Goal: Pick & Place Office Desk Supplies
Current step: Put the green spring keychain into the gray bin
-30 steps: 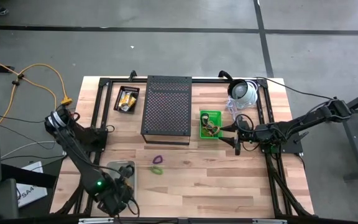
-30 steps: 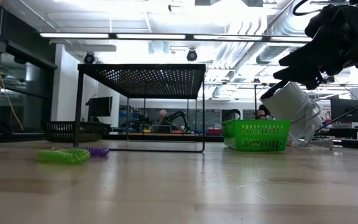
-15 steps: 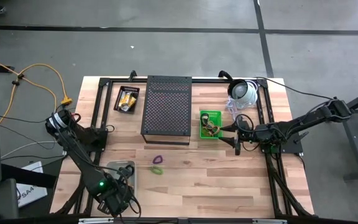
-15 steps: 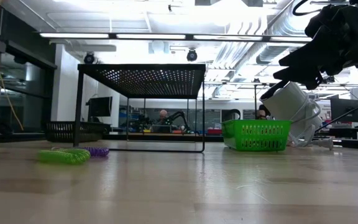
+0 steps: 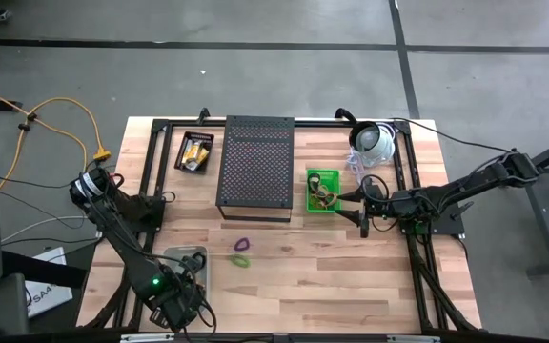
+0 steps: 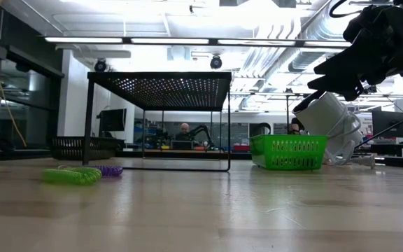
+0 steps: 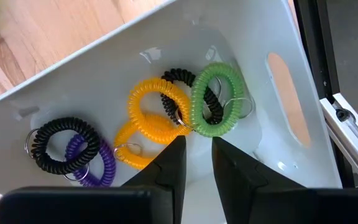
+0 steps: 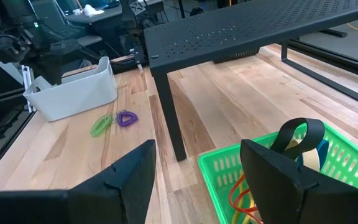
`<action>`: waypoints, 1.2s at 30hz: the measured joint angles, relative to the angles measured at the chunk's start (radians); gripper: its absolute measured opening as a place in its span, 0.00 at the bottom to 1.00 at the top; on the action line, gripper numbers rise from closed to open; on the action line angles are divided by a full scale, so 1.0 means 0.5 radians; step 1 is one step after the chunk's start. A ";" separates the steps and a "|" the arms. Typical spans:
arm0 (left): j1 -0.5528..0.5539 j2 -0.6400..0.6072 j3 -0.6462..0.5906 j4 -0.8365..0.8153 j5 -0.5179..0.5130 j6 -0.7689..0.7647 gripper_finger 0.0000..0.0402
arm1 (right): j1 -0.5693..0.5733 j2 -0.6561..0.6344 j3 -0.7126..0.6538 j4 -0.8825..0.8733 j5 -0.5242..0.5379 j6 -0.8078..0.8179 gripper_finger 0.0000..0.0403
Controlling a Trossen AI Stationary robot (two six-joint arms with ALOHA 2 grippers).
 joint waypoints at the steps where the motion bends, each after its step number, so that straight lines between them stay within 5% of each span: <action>1: 0.000 0.000 0.000 0.000 -0.001 0.000 0.18 | 0.000 -0.001 0.000 0.000 0.000 0.000 0.55; 23: 0.339 -0.266 0.006 -0.049 -0.014 0.346 0.18 | 0.001 0.000 0.000 0.000 0.000 0.000 0.55; 36: 0.704 -0.264 0.006 0.411 -0.122 1.096 0.18 | 0.001 0.000 0.000 0.000 0.000 0.000 0.55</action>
